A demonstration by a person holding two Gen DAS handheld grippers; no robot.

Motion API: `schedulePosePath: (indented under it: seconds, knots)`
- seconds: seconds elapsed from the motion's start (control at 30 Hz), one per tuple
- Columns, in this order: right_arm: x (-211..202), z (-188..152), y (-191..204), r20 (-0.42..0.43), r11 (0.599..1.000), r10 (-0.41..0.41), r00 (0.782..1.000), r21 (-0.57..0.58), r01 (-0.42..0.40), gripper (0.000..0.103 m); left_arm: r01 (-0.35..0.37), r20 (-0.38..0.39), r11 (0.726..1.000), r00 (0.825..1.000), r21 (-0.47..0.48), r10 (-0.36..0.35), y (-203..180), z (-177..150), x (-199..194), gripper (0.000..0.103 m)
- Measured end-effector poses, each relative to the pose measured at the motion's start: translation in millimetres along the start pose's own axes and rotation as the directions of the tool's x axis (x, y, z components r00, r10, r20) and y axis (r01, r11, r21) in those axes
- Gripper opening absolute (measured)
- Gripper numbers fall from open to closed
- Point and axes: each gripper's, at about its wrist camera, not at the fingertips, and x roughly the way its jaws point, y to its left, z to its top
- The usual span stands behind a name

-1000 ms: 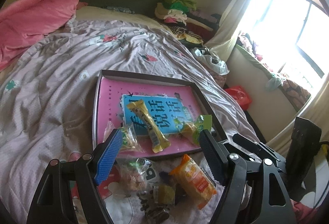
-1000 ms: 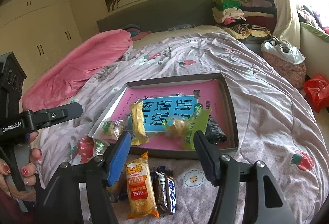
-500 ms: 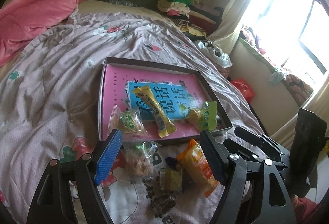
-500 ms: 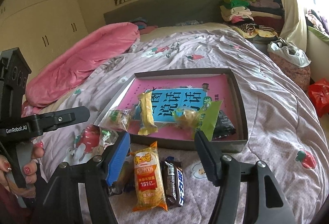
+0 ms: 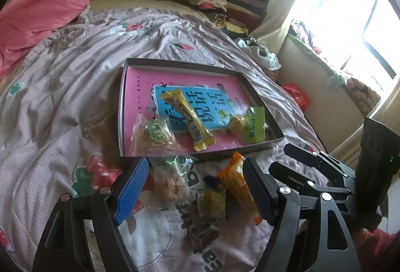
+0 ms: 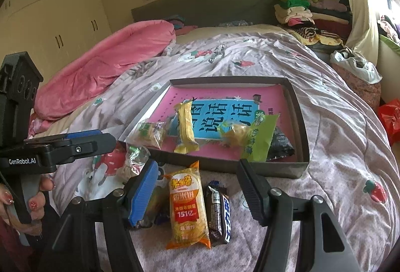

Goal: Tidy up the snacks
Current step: 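Grasp orange rice-cracker bag with right gripper while left gripper lowers toward the pile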

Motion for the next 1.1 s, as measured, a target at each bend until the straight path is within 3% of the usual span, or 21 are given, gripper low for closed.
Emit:
schedulePosePath:
  seconds: [0.67,1.1]
  knots:
    - [-0.5,-6.7,2.4,-0.008,1.0,-0.014,1.0,-0.02,0.014,0.065,0.021,-0.131,0.998,0.991,0.059,-0.013,-2.6,-27.4,13.4,0.079]
    - [4.3,-9.5,6.7,-0.034,0.999,-0.011,0.999,-0.044,0.009,0.065,0.067,-0.262,0.984,0.965,0.168,-0.021,-21.2,-50.5,33.5,0.079]
